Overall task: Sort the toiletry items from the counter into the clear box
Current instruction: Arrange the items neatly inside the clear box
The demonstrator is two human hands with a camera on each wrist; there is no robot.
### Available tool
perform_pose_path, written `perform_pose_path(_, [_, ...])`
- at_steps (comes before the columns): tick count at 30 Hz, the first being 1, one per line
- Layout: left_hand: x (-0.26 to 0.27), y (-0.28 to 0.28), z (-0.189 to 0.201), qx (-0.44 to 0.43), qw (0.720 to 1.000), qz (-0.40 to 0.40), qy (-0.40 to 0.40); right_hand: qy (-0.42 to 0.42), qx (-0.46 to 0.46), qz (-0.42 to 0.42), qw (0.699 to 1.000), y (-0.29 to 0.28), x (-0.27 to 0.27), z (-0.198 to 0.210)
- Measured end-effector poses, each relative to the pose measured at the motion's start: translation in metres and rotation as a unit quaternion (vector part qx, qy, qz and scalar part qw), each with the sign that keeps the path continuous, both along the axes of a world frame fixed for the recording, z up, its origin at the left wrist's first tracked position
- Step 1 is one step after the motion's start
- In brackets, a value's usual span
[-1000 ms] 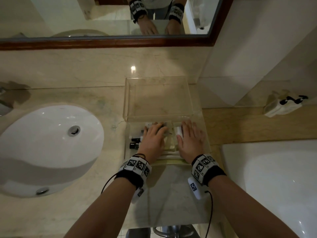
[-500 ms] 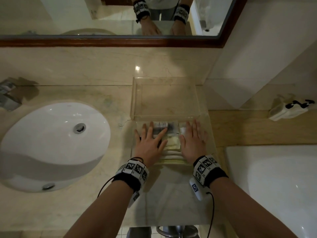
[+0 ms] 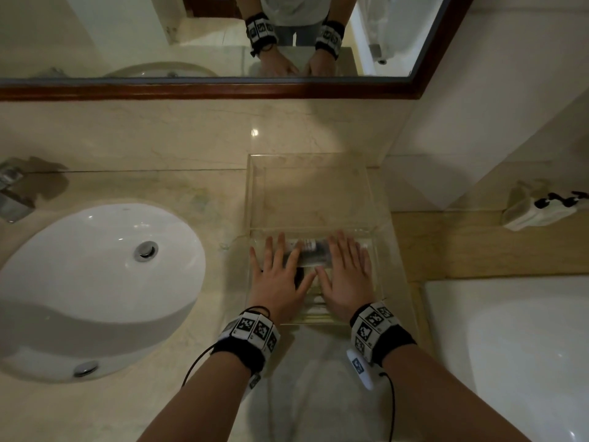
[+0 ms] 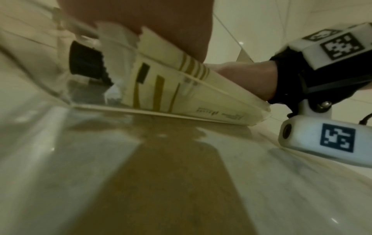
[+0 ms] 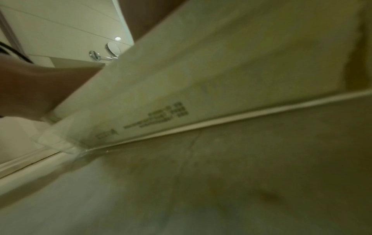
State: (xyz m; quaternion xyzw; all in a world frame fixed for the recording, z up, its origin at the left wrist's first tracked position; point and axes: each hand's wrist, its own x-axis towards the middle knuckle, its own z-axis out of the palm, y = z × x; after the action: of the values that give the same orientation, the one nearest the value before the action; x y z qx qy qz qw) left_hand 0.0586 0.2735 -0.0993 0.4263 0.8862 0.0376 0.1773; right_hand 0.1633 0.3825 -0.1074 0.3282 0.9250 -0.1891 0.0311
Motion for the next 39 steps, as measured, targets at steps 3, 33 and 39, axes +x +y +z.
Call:
perform_pose_path(3, [0.002,0.001,-0.003,0.0,1.0,0.004,-0.002,-0.009,-0.001,-0.005,1.0,-0.002,-0.002,0.0])
perform_pose_path(33, [0.01,-0.014,0.0,-0.002,0.998,-0.066,-0.001,-0.047,0.021,0.086,0.995,-0.016,0.015,0.004])
perform_pose_path(39, [0.006,-0.006,-0.002,-0.008,0.999,-0.049,0.014,-0.059,0.026,0.069,0.996,-0.013,0.01,-0.002])
